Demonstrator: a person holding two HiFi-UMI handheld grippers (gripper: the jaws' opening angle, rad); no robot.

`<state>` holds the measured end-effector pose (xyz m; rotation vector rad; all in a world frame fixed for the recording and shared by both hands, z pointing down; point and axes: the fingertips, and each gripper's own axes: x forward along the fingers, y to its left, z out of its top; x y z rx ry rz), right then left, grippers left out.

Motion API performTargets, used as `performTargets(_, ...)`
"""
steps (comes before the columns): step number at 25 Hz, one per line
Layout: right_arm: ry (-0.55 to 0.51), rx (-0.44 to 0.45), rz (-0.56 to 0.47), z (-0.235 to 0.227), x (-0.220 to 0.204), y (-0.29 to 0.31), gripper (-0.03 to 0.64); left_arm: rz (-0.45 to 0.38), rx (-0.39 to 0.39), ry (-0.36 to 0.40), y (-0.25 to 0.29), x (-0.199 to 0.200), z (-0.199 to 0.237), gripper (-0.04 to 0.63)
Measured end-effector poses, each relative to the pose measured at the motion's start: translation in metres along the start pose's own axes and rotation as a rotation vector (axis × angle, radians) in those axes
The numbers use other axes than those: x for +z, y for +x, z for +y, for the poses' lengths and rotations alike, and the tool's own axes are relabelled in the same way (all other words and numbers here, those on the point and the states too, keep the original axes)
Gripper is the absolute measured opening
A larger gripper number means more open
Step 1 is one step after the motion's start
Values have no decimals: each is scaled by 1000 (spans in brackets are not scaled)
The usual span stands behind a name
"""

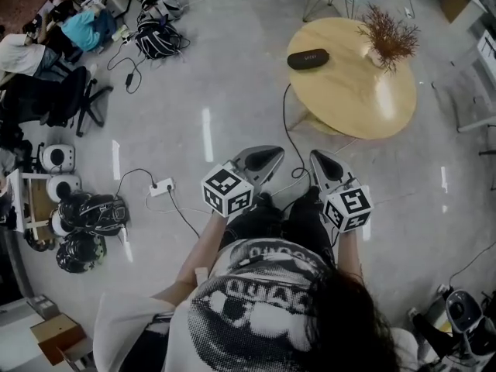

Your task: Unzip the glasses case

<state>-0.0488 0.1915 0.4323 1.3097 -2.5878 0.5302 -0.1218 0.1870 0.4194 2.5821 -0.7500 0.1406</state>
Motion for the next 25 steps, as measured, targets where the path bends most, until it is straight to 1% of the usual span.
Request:
performTargets(4, -24, -25, 7, 12, -1, 3, -5, 6, -31, 26, -10, -1, 0, 18)
performTargets(8, -40, -31, 13, 23, -1, 9, -5, 9, -48, 46, -17, 1, 5, 17)
performTargets(17, -79, -42, 30, 32, 0, 16, -5, 25, -75, 64, -22, -1, 8, 18)
performTargets(25, -91, -47, 38, 33, 1, 24, -5, 30, -76, 59, -21, 0, 20, 18)
